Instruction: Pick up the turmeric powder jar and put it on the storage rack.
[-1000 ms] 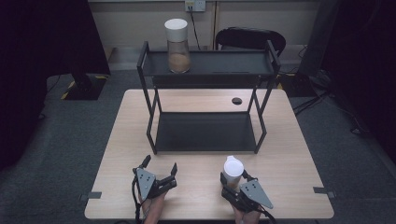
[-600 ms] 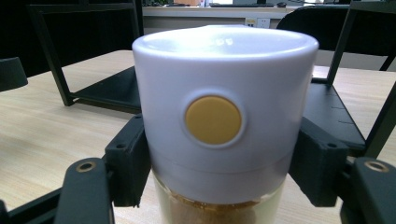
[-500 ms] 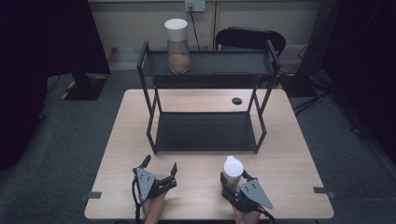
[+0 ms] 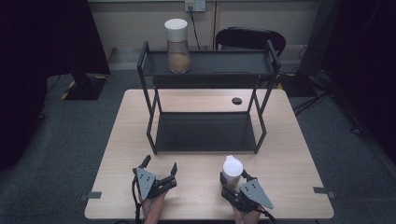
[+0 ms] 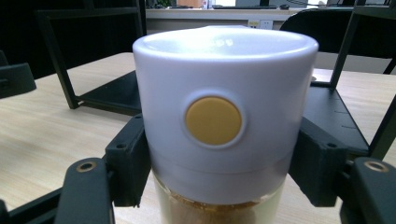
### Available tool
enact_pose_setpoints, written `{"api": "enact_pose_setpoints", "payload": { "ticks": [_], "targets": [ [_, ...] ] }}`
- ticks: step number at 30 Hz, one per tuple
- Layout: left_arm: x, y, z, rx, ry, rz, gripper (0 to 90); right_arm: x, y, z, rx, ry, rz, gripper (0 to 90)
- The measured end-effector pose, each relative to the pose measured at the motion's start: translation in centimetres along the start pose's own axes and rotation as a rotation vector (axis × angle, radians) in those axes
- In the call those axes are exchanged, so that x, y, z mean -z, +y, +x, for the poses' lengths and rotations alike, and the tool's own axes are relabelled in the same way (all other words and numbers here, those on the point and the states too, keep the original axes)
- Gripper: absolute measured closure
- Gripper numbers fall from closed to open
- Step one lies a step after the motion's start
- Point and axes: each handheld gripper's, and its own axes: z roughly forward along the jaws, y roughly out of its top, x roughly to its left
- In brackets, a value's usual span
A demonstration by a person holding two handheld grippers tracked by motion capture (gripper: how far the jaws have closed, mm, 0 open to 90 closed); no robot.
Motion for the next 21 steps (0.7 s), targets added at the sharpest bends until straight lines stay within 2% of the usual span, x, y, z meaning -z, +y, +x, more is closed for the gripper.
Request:
{"api": "enact_pose_setpoints", "payload": {
  "ticks": [15, 21],
  "targets": [
    [0.0, 0.0, 0.0, 0.002, 0.002, 0.0, 2.0, 0.4, 0.7, -0.1, -0.002, 0.007, -0.031, 29.7],
    [0.0, 0.0, 0.0, 0.002, 0.003, 0.0, 2.0, 0.4, 1.3, -0.5, 0.006, 0.017, -0.041, 29.6]
  ]
}}
